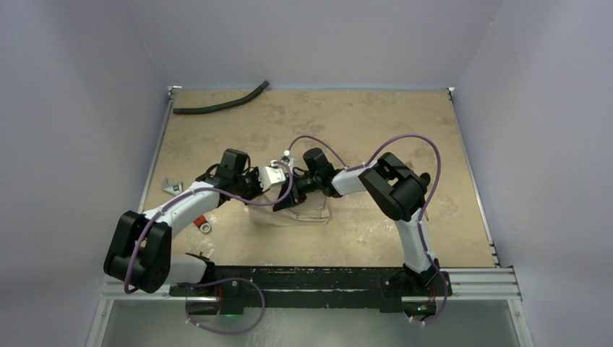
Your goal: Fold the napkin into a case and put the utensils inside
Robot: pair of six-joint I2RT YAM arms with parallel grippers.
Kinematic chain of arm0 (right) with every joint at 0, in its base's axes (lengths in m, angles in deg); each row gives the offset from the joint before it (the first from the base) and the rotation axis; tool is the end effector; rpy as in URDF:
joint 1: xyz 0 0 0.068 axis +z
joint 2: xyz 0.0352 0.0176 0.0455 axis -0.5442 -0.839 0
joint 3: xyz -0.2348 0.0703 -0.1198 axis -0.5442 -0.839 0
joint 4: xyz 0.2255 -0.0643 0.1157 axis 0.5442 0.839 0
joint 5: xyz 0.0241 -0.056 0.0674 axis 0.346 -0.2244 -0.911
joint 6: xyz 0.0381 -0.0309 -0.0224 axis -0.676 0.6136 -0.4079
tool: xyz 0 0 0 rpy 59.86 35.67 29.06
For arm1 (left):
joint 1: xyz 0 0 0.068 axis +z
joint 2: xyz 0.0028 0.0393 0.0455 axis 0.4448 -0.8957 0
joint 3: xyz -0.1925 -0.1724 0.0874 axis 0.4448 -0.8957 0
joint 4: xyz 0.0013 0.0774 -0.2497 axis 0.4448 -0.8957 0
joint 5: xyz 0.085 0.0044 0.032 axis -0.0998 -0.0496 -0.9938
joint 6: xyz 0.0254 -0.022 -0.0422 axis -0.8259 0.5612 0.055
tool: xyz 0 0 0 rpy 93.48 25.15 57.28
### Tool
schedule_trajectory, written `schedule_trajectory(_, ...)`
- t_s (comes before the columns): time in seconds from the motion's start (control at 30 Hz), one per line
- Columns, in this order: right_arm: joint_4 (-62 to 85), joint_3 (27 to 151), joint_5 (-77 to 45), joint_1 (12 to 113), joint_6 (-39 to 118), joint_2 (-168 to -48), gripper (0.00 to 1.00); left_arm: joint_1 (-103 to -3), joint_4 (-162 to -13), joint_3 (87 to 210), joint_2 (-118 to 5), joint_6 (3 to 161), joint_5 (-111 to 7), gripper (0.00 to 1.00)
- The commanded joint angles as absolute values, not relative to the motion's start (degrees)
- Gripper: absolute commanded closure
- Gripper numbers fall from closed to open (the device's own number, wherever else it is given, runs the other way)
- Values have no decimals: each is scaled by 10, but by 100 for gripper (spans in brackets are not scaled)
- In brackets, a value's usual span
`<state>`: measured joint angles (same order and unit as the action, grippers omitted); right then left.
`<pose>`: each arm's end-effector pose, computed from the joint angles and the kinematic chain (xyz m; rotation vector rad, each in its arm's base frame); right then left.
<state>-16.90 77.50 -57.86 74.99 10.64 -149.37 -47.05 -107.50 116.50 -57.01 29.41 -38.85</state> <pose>0.2973 0.3043 0.1099 -0.7272 2.2679 1.6499 0.2324 -0.1015 0.1868 1.3835 2.0273 -0.3213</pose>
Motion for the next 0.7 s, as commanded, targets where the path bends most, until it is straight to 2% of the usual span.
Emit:
schedule_trajectory(0.0,-191,768,-597,753,89,-1478,62,-466,-1032,1148,-574,304,-399,100)
schedule_trajectory(0.17,-185,772,-587,753,87,-1475,61,-466,-1041,1147,-565,301,-408,100)
schedule_trajectory(0.33,-183,769,-575,753,94,-1484,69,-466,-1175,1184,-548,209,-348,98)
schedule_trajectory(0.43,-181,769,-574,753,93,-1489,73,-466,-1263,1187,-535,111,-299,84)
schedule_trajectory(0.53,-183,768,-571,753,86,-1491,78,-472,-1343,1183,-534,5,-262,64)
schedule_trajectory(0.67,-187,763,-568,753,82,-1492,85,-517,-1356,1155,-542,-49,-287,59)
